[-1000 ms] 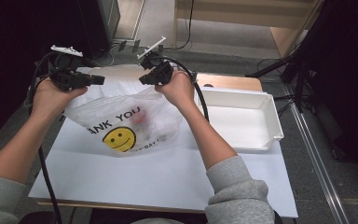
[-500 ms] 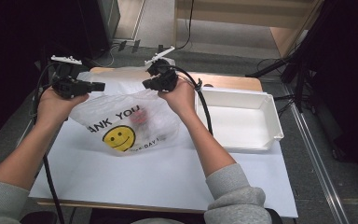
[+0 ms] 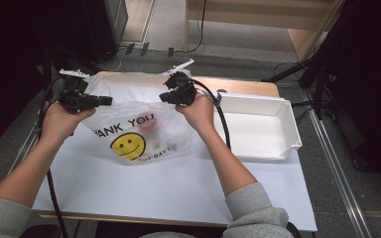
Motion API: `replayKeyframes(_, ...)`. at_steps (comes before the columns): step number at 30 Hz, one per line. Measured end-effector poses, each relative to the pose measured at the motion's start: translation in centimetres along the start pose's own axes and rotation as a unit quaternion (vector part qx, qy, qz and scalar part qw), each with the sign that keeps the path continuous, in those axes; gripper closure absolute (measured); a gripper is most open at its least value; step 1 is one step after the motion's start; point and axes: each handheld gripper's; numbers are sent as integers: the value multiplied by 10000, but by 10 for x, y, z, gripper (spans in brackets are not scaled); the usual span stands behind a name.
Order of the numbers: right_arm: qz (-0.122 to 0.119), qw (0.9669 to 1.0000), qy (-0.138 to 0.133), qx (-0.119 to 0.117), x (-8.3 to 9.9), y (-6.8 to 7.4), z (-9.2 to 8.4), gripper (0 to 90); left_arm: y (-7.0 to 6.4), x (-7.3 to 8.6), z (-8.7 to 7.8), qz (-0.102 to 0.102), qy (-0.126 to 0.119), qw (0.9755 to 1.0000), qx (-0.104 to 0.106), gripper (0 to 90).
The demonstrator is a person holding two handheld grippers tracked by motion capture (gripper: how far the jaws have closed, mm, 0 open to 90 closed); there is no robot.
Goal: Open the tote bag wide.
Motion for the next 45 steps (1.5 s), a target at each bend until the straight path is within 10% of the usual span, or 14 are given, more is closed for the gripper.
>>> replayKeyframes(45, 433, 9991, -4, 47, 70, 14, 14, 900, 3, 58, 35, -162, 429, 9989, 108, 883)
Point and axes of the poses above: each handheld gripper's, and its own axes: z roughly forward along the jaws, x roughly out of its underside, y roughly to its left, and after that the axes turned 2 degrees about y, right-handed
